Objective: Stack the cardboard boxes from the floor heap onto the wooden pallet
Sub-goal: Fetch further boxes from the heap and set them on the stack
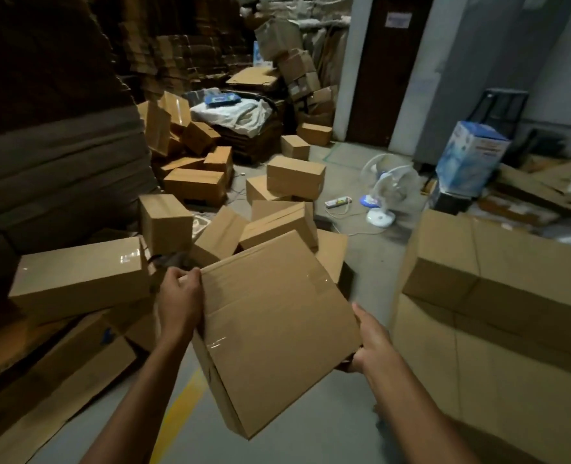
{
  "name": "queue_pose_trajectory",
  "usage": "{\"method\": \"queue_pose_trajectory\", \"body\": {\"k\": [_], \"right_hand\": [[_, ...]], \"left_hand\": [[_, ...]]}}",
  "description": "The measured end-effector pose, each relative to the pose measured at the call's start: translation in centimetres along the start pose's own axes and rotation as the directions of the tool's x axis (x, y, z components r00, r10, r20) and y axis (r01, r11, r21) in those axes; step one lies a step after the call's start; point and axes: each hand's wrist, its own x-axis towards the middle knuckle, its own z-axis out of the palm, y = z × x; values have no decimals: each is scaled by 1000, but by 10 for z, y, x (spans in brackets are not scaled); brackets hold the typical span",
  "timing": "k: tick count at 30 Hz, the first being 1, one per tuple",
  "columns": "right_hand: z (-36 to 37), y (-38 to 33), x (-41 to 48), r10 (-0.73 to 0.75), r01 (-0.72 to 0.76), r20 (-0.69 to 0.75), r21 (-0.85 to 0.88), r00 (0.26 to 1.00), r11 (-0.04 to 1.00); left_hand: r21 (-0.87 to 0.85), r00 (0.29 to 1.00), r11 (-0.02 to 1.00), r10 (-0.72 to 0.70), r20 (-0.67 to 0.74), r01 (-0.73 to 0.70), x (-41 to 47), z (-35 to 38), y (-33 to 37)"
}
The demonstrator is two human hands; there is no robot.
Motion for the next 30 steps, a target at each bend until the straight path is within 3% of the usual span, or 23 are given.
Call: {"method": "queue_pose_trajectory", "body": {"k": [5, 8, 10, 15, 17, 21, 23, 26, 30], "right_hand": [[-70, -9, -1, -108, 120, -159, 66, 981, 991], [-110, -19, -14, -215, 233, -226, 55, 950, 971], [-139, -25, -23, -312, 328, -266, 17, 912, 945], [-244, -38, -51, -451, 467, -325, -32, 831, 884], [-296, -42, -68, -498, 505, -321, -68, 806, 861], [-390, -50, -96, -631, 606, -277, -183, 724, 775], [-431, -51, -107, -677, 639, -259, -225, 689, 736], [-492, -54, -120, -712, 664, -278, -260, 644, 702], [-574, -64, -130, -728, 699, -362, -234, 582, 676]], "left_hand": [[251, 940, 962, 17, 339, -108, -34, 24, 16], [423, 838, 899, -141, 528, -116, -73, 57, 34], [369, 756, 929, -252, 604, 15, -113, 85, 47], [168, 697, 955, -294, 654, 246, -207, 142, 61], [152, 608, 934, -328, 723, 323, -235, 165, 67], [215, 288, 896, -339, 895, 388, -291, 216, 91], [218, 204, 866, -337, 919, 449, -320, 248, 101], [234, 161, 854, -341, 926, 465, -373, 288, 125], [180, 174, 874, -284, 943, 451, -446, 337, 155]]}}
